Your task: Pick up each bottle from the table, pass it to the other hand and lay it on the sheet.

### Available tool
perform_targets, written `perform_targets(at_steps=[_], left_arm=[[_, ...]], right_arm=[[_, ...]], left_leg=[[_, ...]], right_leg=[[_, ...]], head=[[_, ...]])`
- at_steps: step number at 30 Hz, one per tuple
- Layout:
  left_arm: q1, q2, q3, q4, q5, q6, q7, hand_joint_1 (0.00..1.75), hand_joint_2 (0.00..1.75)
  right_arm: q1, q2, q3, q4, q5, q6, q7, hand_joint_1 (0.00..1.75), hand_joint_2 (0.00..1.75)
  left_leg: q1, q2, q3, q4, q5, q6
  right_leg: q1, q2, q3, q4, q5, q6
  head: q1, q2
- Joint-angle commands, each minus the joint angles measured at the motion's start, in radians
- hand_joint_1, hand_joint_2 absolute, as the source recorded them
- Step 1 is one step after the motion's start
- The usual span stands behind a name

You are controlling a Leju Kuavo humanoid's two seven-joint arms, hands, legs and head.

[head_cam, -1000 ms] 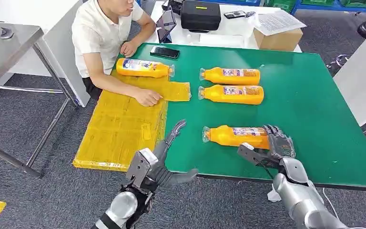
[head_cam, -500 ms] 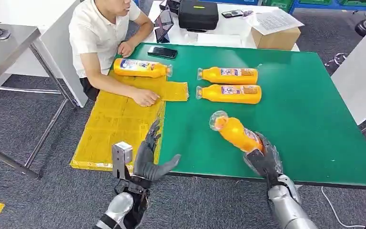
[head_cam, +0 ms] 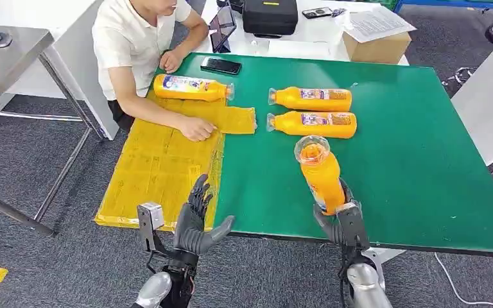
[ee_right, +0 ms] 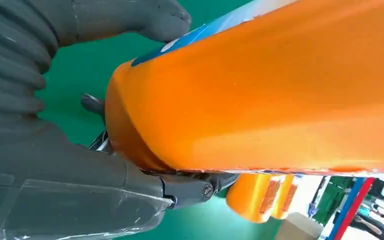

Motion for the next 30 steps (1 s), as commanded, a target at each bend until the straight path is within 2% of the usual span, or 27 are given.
perform_targets(at_steps=[1, 8, 19, 22, 24, 30], left_arm=[[-0.025, 0.034, -0.064, -0.059, -0.047, -0.049, 0.011, 0.0, 1.75], [-0.057, 0.014, -0.094, 0.0, -0.074, -0.06, 0.021, 0.0, 1.75], [-0.058, 0.012, -0.094, 0.007, -0.074, -0.06, 0.02, 0.0, 1.75], [-0.073, 0.017, -0.122, 0.056, -0.103, -0.046, 0.051, 0.0, 1.75], [-0.095, 0.007, -0.117, 0.105, -0.106, -0.017, 0.046, 0.0, 1.75], [-0.167, -0.016, -0.09, 0.189, -0.057, -0.001, 0.04, 0.0, 1.75]], right_arm=[[-0.029, 0.013, 0.143, 0.026, 0.018, 0.048, 0.035, 1.75, 1.75], [-0.102, 0.047, 0.273, 0.122, 0.061, 0.082, 0.094, 1.75, 1.75], [-0.108, 0.049, 0.278, 0.133, 0.06, 0.08, 0.099, 1.75, 1.75], [-0.139, 0.063, 0.333, 0.159, 0.077, 0.084, 0.11, 1.75, 1.75], [-0.155, 0.083, 0.365, 0.163, 0.072, 0.076, 0.118, 1.75, 1.75], [-0.175, 0.091, 0.48, 0.185, 0.105, 0.055, 0.135, 1.75, 1.75]], left_leg=[[0.001, 0.002, 0.003, -0.001, -0.002, -0.002], [0.001, 0.003, 0.003, 0.0, -0.001, -0.002], [0.001, 0.001, 0.004, -0.001, -0.002, -0.002], [0.0, 0.001, 0.002, -0.001, -0.001, -0.002], [0.0, 0.003, 0.005, -0.001, -0.002, -0.003], [0.001, 0.001, 0.002, -0.001, -0.001, -0.002]], right_leg=[[0.001, 0.002, 0.002, 0.0, -0.001, -0.002], [0.001, 0.004, 0.002, 0.0, 0.0, -0.002], [0.0, 0.002, 0.003, 0.0, -0.001, -0.002], [0.0, 0.001, 0.001, -0.001, 0.0, -0.002], [0.0, 0.004, 0.003, -0.001, -0.001, -0.003], [0.0, 0.001, 0.001, 0.0, -0.001, -0.002]], head=[[0.0, 0.0], [0.0, 0.0], [0.0, 0.0], [0.0, 0.0], [0.0, 0.0], [0.0, 0.0]])
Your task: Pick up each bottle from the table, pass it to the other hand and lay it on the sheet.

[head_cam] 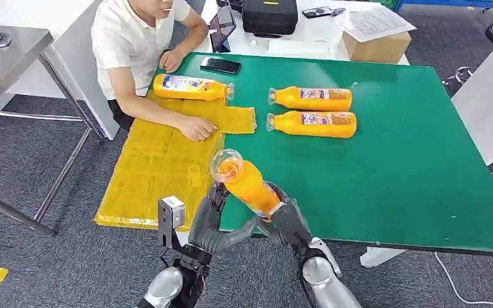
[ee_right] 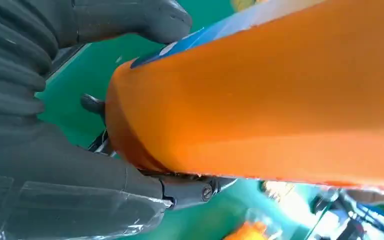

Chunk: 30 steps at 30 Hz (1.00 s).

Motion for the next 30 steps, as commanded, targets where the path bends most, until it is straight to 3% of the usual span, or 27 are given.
perform_targets(at_steps=[1, 12, 17, 26, 27, 29, 30], left_arm=[[-0.119, -0.018, 0.018, 0.184, 0.053, 0.023, -0.003, 0.0, 1.75], [-0.139, -0.023, 0.037, 0.198, 0.073, 0.058, -0.016, 0.0, 1.75], [-0.161, -0.036, 0.074, 0.193, 0.137, 0.073, -0.021, 0.0, 1.75], [-0.142, -0.036, 0.124, 0.05, 0.242, 0.071, -0.036, 0.0, 1.75], [-0.14, -0.038, 0.128, 0.047, 0.249, 0.073, -0.037, 0.09, 1.75], [-0.142, -0.037, 0.129, 0.049, 0.255, 0.072, -0.044, 0.03, 1.75], [-0.142, -0.037, 0.13, 0.048, 0.255, 0.072, -0.046, 1.64, 1.75]], right_arm=[[-0.078, 0.018, 0.184, 0.095, 0.033, -0.02, 0.013, 1.75, 1.75], [-0.069, 0.008, 0.238, 0.054, 0.05, -0.037, 0.015, 1.75, 1.75], [-0.082, 0.009, 0.296, 0.035, 0.099, -0.096, 0.041, 1.75, 1.75], [-0.066, 0.027, 0.365, 0.081, 0.026, -0.062, -0.009, 1.75, 1.75], [-0.065, 0.031, 0.374, 0.089, 0.02, -0.058, -0.013, 1.75, 1.75], [-0.062, 0.034, 0.385, 0.097, 0.003, -0.045, -0.019, 1.75, 1.75], [-0.058, 0.035, 0.388, 0.1, 0.002, -0.045, -0.02, 1.75, 1.75]], left_leg=[[0.001, 0.001, 0.007, 0.0, -0.002, -0.003], [0.001, 0.0, 0.003, 0.0, -0.001, -0.002], [0.0, 0.001, 0.003, 0.0, -0.001, -0.002], [0.001, 0.0, 0.003, 0.001, -0.002, -0.003], [0.001, 0.0, 0.002, 0.0, -0.001, -0.002], [0.001, -0.001, 0.002, 0.0, -0.001, -0.002], [0.001, -0.001, 0.004, 0.0, -0.001, -0.003]], right_leg=[[0.001, 0.002, 0.006, 0.0, -0.002, -0.004], [0.001, 0.0, 0.002, 0.0, -0.001, -0.002], [0.0, 0.001, 0.002, 0.001, -0.001, -0.002], [0.001, 0.001, 0.003, 0.002, -0.003, -0.003], [0.001, 0.0, 0.002, 0.0, -0.001, -0.002], [0.001, 0.0, 0.002, 0.0, -0.001, -0.002], [0.001, -0.001, 0.004, 0.0, -0.002, -0.002]], head=[[0.0, 0.0], [0.001, 0.0], [0.0, 0.0], [0.0, 0.0], [0.0, 0.0], [0.0, 0.0], [0.0, 0.0]])
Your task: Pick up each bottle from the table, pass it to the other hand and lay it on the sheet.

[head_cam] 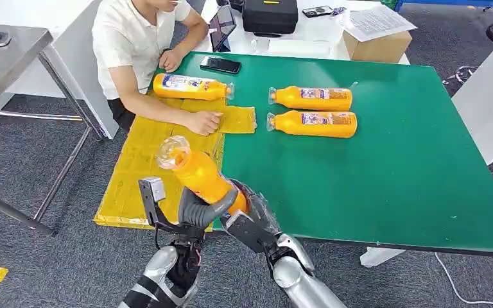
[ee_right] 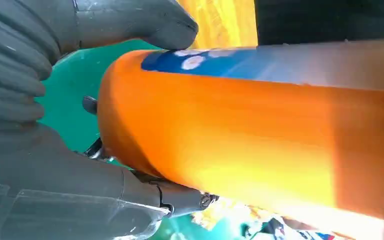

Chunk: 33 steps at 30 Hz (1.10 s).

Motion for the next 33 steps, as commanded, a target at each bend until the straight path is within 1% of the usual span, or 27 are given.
perform_targets(at_steps=[1, 2, 3, 4, 5, 8, 11, 12, 14, 15, 16, 17, 18, 19, 20, 21, 22, 23, 24, 25, 26, 28, 29, 30, 31, 32, 33], left_arm=[[-0.046, -0.004, 0.035, -0.039, 0.025, -0.005, -0.015, 1.75, 1.75], [-0.043, -0.003, 0.033, -0.045, 0.023, -0.009, -0.019, 1.75, 1.75], [-0.037, -0.003, 0.032, -0.053, 0.024, -0.011, -0.017, 1.75, 1.75], [-0.029, -0.001, 0.03, -0.064, 0.024, -0.014, -0.018, 1.75, 1.75], [-0.018, 0.004, 0.024, -0.082, 0.015, -0.017, -0.026, 1.75, 1.75], [-0.007, 0.008, 0.023, -0.11, -0.001, -0.013, -0.037, 1.75, 1.75], [-0.009, 0.009, 0.025, -0.111, -0.001, -0.013, -0.037, 1.75, 1.75], [-0.017, 0.012, 0.022, -0.111, -0.021, -0.009, -0.05, 1.75, 1.75], [-0.018, 0.016, 0.029, -0.124, -0.058, 0.007, -0.08, 1.75, 1.75], [-0.018, 0.024, 0.033, -0.136, -0.075, 0.014, -0.087, 1.75, 1.75], [-0.02, 0.041, 0.029, -0.138, -0.139, 0.061, -0.097, 1.75, 1.75], [-0.026, 0.067, 0.023, -0.127, -0.245, 0.13, -0.122, 1.75, 1.75], [-0.023, 0.072, 0.044, -0.125, -0.27, 0.144, -0.139, 1.75, 1.75], [-0.021, 0.09, 0.054, -0.121, -0.333, 0.18, -0.157, 1.75, 1.75], [-0.016, 0.094, 0.07, -0.125, -0.341, 0.168, -0.153, 1.75, 1.75], [-0.022, 0.113, 0.065, -0.105, -0.455, 0.234, -0.153, 1.75, 1.75], [-0.025, 0.133, 0.062, -0.079, -0.594, 0.329, -0.144, 1.75, 1.75], [-0.019, 0.145, 0.079, -0.07, -0.656, 0.342, -0.126, 1.75, 1.75], [0.003, 0.148, 0.122, -0.075, -0.681, 0.317, -0.115, 1.75, 1.75], [0.017, 0.145, 0.149, -0.085, -0.695, 0.293, -0.118, 1.75, 1.75], [0.022, 0.144, 0.156, -0.088, -0.699, 0.286, -0.119, 1.75, 1.75], [0.027, 0.136, 0.162, -0.097, -0.711, 0.28, -0.116, 1.75, 1.75], [0.025, 0.133, 0.161, -0.095, -0.727, 0.275, -0.108, 1.75, 1.75], [0.033, 0.142, 0.161, -0.101, -0.789, 0.305, -0.093, 1.75, 1.75], [0.042, 0.15, 0.167, -0.106, -0.838, 0.332, -0.089, 1.75, 1.75], [0.041, 0.172, 0.156, -0.098, -0.949, 0.387, -0.072, 1.75, 1.75], [0.039, 0.19, 0.153, -0.077, -1.096, 0.422, -0.019, 1.75, 1.75]], right_arm=[[0.003, 0.007, 0.123, 0.083, -0.026, 0.042, -0.023, 1.75, 1.75], [0.003, 0.007, 0.123, 0.084, -0.029, 0.039, -0.026, 1.75, 1.75], [0.006, 0.007, 0.123, 0.082, -0.031, 0.034, -0.03, 1.75, 1.75], [0.007, 0.007, 0.125, 0.079, -0.031, 0.036, -0.031, 1.4, 1.75], [0.011, 0.007, 0.127, 0.07, -0.032, 0.037, -0.034, 0.0, 1.75], [0.014, 0.003, 0.145, 0.059, -0.032, 0.06, -0.039, 0.0, 1.75], [0.016, 0.005, 0.147, 0.06, -0.032, 0.06, -0.038, 0.0, 1.75], [0.015, 0.001, 0.157, 0.06, -0.042, 0.088, -0.053, 0.0, 1.75], [0.028, -0.004, 0.161, 0.056, -0.045, 0.101, -0.066, 0.0, 1.75], [0.04, -0.011, 0.162, 0.049, -0.041, 0.093, -0.074, 0.0, 1.75], [0.06, -0.018, 0.15, 0.044, -0.03, 0.063, -0.081, 0.0, 1.75], [0.093, -0.029, 0.121, 0.036, -0.023, 0.019, -0.088, 0.0, 1.75], [0.114, -0.037, 0.101, 0.032, -0.013, -0.015, -0.094, 0.0, 1.75], [0.14, -0.043, 0.068, 0.025, -0.001, -0.067, -0.098, 0.0, 1.75], [0.15, -0.051, 0.058, 0.02, 0.004, -0.067, -0.105, 0.0, 1.75], [0.171, -0.048, 0.015, 0.011, 0.01, -0.119, -0.113, 0.0, 1.75], [0.192, -0.046, -0.026, 0.005, 0.023, -0.195, -0.118, 0.0, 1.75], [0.215, -0.046, -0.076, -0.007, 0.019, -0.261, -0.123, 0.0, 1.75], [0.243, -0.045, -0.143, -0.032, 0.006, -0.329, -0.132, 0.0, 1.75], [0.254, -0.052, -0.161, -0.051, 0.009, -0.321, -0.138, 0.0, 1.75], [0.256, -0.053, -0.166, -0.057, 0.011, -0.316, -0.14, 0.0, 1.75], [0.255, -0.047, -0.171, -0.059, 0.015, -0.309, -0.14, 0.0, 1.75], [0.257, -0.04, -0.182, -0.057, 0.025, -0.329, -0.135, 0.0, 1.75], [0.271, -0.028, -0.229, -0.073, 0.022, -0.401, -0.145, 0.0, 1.75], [0.285, -0.024, -0.268, -0.101, 0.01, -0.447, -0.164, 0.0, 1.75], [0.317, 0.022, -0.395, -0.147, 0.043, -0.466, -0.223, 0.0, 1.75], [0.339, 0.062, -0.508, -0.209, 0.047, -0.466, -0.268, 0.0, 1.75]], left_leg=[[0.001, -0.001, 0.003, 0.0, -0.001, -0.002], [0.002, -0.001, 0.005, 0.0, -0.002, -0.002], [0.001, -0.001, 0.003, 0.0, -0.001, -0.001], [0.001, -0.001, 0.003, 0.0, -0.001, -0.002], [0.001, -0.002, 0.003, 0.0, -0.001, -0.002], [0.002, -0.001, 0.005, 0.0, -0.002, -0.002], [0.001, -0.002, 0.003, 0.0, -0.002, -0.002], [0.002, -0.002, 0.005, 0.0, -0.002, -0.002], [0.001, -0.002, 0.002, 0.0, -0.001, -0.001], [0.001, -0.003, 0.003, 0.0, -0.001, -0.002], [0.001, -0.002, 0.003, 0.0, -0.001, -0.002], [0.001, -0.003, 0.005, 0.0, -0.002, -0.002], [0.002, -0.004, 0.003, -0.001, -0.001, -0.002], [0.002, -0.005, 0.006, -0.002, -0.001, -0.002], [0.001, -0.005, 0.005, -0.003, 0.0, -0.002], [0.002, -0.007, 0.008, -0.003, -0.001, -0.003], [0.001, -0.004, 0.005, -0.002, -0.001, -0.002], [0.001, -0.002, 0.004, -0.002, 0.0, -0.001], [0.001, -0.003, 0.006, -0.003, -0.001, -0.002], [0.0, -0.001, 0.004, -0.003, -0.001, -0.002], [0.0, -0.001, 0.007, -0.003, -0.002, -0.003], [0.0, -0.001, 0.001, -0.001, -0.001, -0.001], [0.001, 0.0, 0.004, -0.002, -0.002, -0.002], [0.0, 0.0, 0.002, -0.001, -0.001, -0.002], [0.001, 0.0, 0.004, -0.001, -0.002, -0.002], [0.001, 0.0, 0.002, -0.001, -0.002, -0.002], [0.001, 0.0, 0.005, -0.001, -0.002, -0.003]], right_leg=[[0.001, -0.001, 0.003, 0.0, -0.001, -0.002], [0.002, -0.001, 0.005, 0.0, -0.002, -0.002], [0.001, -0.001, 0.003, 0.0, -0.001, -0.002], [0.001, -0.001, 0.003, 0.0, -0.001, -0.002], [0.001, -0.001, 0.003, 0.0, -0.001, -0.002], [0.002, -0.001, 0.005, -0.001, -0.002, -0.002], [0.001, -0.001, 0.004, 0.0, -0.002, -0.002], [0.001, -0.002, 0.005, 0.0, -0.003, -0.003], [0.001, -0.002, 0.002, 0.0, -0.001, -0.002], [0.001, -0.002, 0.004, 0.0, -0.002, -0.002], [0.001, -0.002, 0.003, 0.0, -0.002, -0.002], [0.001, -0.002, 0.005, -0.001, -0.003, -0.003], [0.002, -0.003, 0.004, -0.002, -0.002, -0.002], [0.002, -0.004, 0.006, -0.002, -0.003, -0.003], [0.001, -0.005, 0.006, -0.003, -0.002, -0.002], [0.002, -0.006, 0.008, -0.003, -0.003, -0.003], [0.001, -0.004, 0.005, -0.002, -0.002, -0.002], [0.0, -0.002, 0.003, -0.002, -0.001, -0.002], [0.001, -0.002, 0.006, -0.002, -0.002, -0.002], [0.0, 0.0, 0.004, -0.002, -0.001, -0.002], [0.0, 0.0, 0.006, -0.002, -0.002, -0.003], [0.0, 0.0, 0.001, -0.001, -0.001, -0.001], [0.001, 0.0, 0.004, -0.001, -0.002, -0.002], [0.0, 0.001, 0.002, -0.001, -0.001, -0.002], [0.0, 0.001, 0.004, -0.001, -0.002, -0.002], [0.001, 0.001, 0.002, -0.001, -0.001, -0.002], [0.001, 0.001, 0.004, -0.001, -0.002, -0.003]], head=[[0.0, 0.0], [0.0, 0.0], [0.0, 0.0], [0.0, 0.0], [0.0, 0.0], [0.0, 0.0], [0.0, 0.0], [0.001, 0.0], [0.0, 0.0], [0.0, 0.0], [0.0, 0.0], [0.0, 0.0], [0.001, 0.0], [0.0, 0.0], [0.001, 0.0], [0.0, 0.0], [0.0, 0.0], [0.001, 0.0], [0.0, 0.0], [0.0, 0.0], [0.001, 0.0], [0.0, 0.0], [0.001, 0.0], [0.0, 0.0], [0.001, 0.0], [0.002, 0.0], [0.0, 0.0]])
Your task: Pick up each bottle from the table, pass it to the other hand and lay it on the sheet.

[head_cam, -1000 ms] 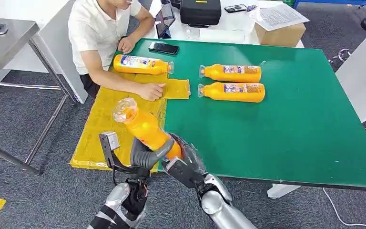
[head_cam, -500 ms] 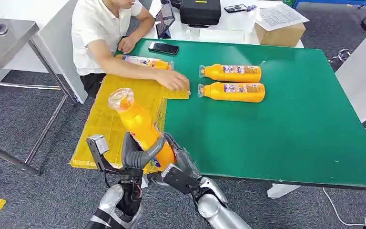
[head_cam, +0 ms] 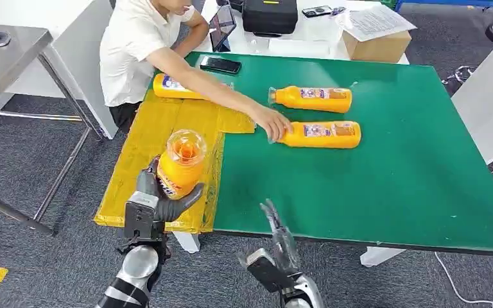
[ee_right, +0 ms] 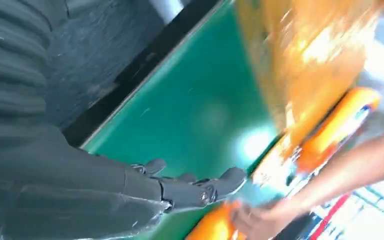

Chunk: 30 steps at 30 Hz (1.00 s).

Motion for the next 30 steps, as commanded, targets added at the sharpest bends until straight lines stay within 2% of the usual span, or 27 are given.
perform_targets(at_steps=[1, 2, 6, 12, 15, 18, 19, 20, 23, 30], left_arm=[[-0.016, 0.106, 0.029, 0.081, -0.513, 0.119, 0.162, 1.75, 1.75], [-0.041, 0.115, 0.034, 0.124, -0.637, 0.075, 0.233, 1.75, 1.75], [-0.152, 0.114, 0.044, 0.277, -0.767, -0.009, 0.334, 1.75, 1.75], [-0.171, 0.109, 0.047, 0.295, -0.768, -0.016, 0.336, 1.75, 1.75], [-0.263, 0.123, 0.02, 0.437, -0.806, -0.214, 0.408, 1.75, 1.75], [-0.358, 0.123, 0.006, 0.594, -0.832, -0.302, 0.425, 1.75, 1.75], [-0.382, 0.117, 0.007, 0.634, -0.829, -0.322, 0.427, 1.41, 1.75], [-0.413, 0.109, 0.008, 0.686, -0.825, -0.341, 0.425, 0.79, 1.75], [-0.413, 0.109, 0.008, 0.686, -0.825, -0.341, 0.425, 0.79, 1.75], [-0.413, 0.109, 0.008, 0.686, -0.825, -0.341, 0.425, 0.79, 1.75]], right_arm=[[0.128, 0.137, -0.521, -0.264, 0.07, -0.15, -0.142, 0.0, 1.75], [0.139, 0.149, -0.563, -0.34, 0.074, -0.15, -0.142, 0.0, 1.75], [0.152, 0.178, -0.61, -0.491, 0.056, -0.15, -0.142, 0.0, 1.75], [0.152, 0.181, -0.61, -0.491, 0.059, -0.15, -0.142, 0.0, 1.75], [0.146, 0.139, -0.518, -0.455, -0.01, -0.15, -0.142, 0.0, 1.75], [0.124, 0.106, -0.449, -0.393, -0.055, -0.15, -0.142, 0.0, 1.75], [0.121, 0.103, -0.44, -0.387, -0.055, -0.15, -0.142, 0.0, 1.75], [0.113, 0.097, -0.426, -0.374, -0.08, -0.15, -0.142, 0.0, 1.75], [0.113, 0.097, -0.426, -0.374, -0.08, -0.15, -0.142, 0.0, 1.75], [0.113, 0.097, -0.426, -0.374, -0.08, -0.15, -0.142, 0.0, 1.75]], left_leg=[[-0.001, -0.001, 0.004, -0.001, -0.001, -0.002], [0.0, -0.001, 0.005, -0.001, -0.001, -0.003], [-0.001, -0.004, 0.001, 0.0, 0.001, -0.001], [0.0, -0.002, 0.002, 0.0, 0.0, -0.001], [0.001, -0.003, 0.005, -0.001, -0.001, -0.002], [0.001, -0.003, 0.005, -0.001, 0.0, -0.002], [0.001, -0.002, 0.004, -0.001, 0.001, -0.001], [0.002, -0.003, 0.006, -0.001, 0.0, -0.002], [0.001, -0.001, 0.002, -0.001, 0.001, -0.001], [0.001, 0.0, 0.007, -0.001, 0.0, -0.002]], right_leg=[[-0.001, -0.001, 0.003, 0.0, -0.002, -0.002], [0.0, -0.001, 0.004, 0.001, -0.002, -0.003], [-0.001, -0.004, 0.001, 0.002, -0.001, -0.002], [0.0, -0.002, 0.002, 0.0, -0.001, -0.001], [0.001, -0.003, 0.005, 0.0, -0.002, -0.002], [0.001, -0.003, 0.006, -0.001, -0.001, -0.002], [0.001, -0.002, 0.004, -0.001, 0.0, -0.002], [0.002, -0.003, 0.006, -0.001, -0.001, -0.002], [0.001, -0.001, 0.002, 0.0, 0.0, -0.001], [0.001, 0.0, 0.007, -0.001, -0.001, -0.002]], head=[[-0.001, 0.0], [-0.001, 0.0], [-0.001, 0.0], [-0.001, 0.0], [-0.001, 0.0], [-0.001, 0.0], [-0.001, 0.0], [-0.001, 0.0], [-0.001, 0.0], [-0.001, 0.0]])
